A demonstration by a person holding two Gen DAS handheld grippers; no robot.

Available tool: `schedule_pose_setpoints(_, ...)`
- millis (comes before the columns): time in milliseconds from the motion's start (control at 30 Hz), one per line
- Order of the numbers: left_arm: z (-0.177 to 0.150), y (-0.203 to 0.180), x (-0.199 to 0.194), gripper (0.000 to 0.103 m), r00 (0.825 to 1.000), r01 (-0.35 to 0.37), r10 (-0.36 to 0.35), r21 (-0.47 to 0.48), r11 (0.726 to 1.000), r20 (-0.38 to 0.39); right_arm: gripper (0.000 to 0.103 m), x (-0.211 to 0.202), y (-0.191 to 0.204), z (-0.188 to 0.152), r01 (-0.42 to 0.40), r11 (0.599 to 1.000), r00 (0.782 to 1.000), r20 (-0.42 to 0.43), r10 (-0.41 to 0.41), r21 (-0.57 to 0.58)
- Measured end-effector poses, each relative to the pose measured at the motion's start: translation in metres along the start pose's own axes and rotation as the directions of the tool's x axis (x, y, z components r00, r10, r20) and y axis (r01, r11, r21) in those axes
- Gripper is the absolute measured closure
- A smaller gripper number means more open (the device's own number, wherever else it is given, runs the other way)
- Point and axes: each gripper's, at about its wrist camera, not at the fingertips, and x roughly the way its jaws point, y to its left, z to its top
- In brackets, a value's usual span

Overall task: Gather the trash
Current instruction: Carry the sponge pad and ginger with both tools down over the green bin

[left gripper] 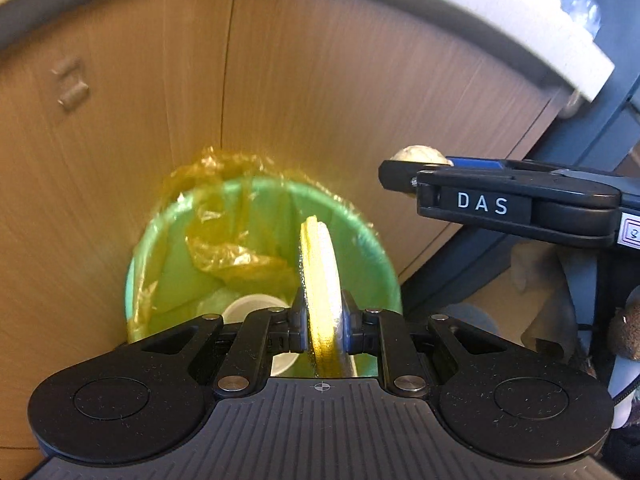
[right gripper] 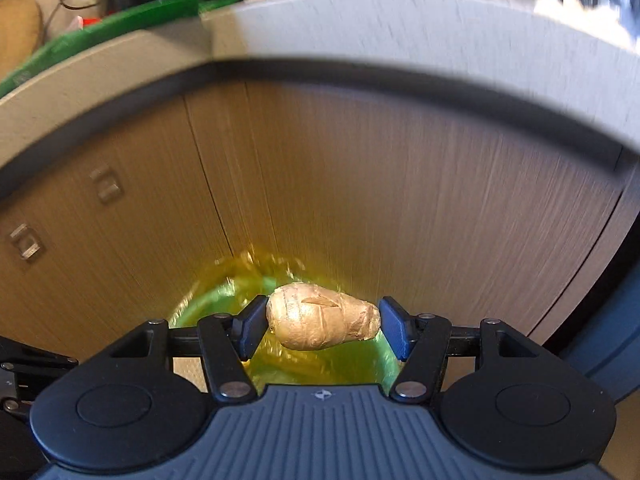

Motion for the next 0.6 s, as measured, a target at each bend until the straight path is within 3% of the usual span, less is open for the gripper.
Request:
schedule_pose_setpoints(133,0.002,0.014,0.031,0.084,0.998,-0.022,0.020,-0.041,0.999,-0.051,0.042,0.024,-0.014,-0.008,-0.025,0.999,0.998,-0.048,0.027,0.044)
schedule_pose_setpoints(333,-0.012,0.070,0.107,0.084,0.986,-0.098,0.057,-0.267,0.959,-0.159,0.042,0.049,-0.031,-0.008,-0.073,0.991,0.989,-0.119,0.086,0.114)
schedule_pose_setpoints(367,-0.015,0.077,0.117,0.084,0.986,-0.080,0.031,-0.303,0.950,-0.161,0.042,0.050,-0.032,-0.008,-0.077,0.990,0.988,-0.124,0.091,0.114)
schedule_pose_setpoints(467,-0.023,0.093,0.146,0.081,0.984,0.064,-0.127,-0.407,0.911,-0.129,0.042,0.056,-0.030,-0.010,-0.088,0.990,0.985,-0.138,0.103,0.107)
schedule_pose_setpoints(500,-0.025,0.096,0.154,0.081,0.981,0.065,-0.134,-0.417,0.907,-0.138,0.042,0.056,-0.030,-0.011,-0.089,0.991,0.985,-0.140,0.103,0.105)
schedule_pose_setpoints(600,-0.030,0.097,0.169,0.080,0.982,-0.014,-0.059,-0.383,0.924,-0.177,0.042,0.056,-0.030,-0.010,-0.082,0.991,0.985,-0.143,0.097,0.102)
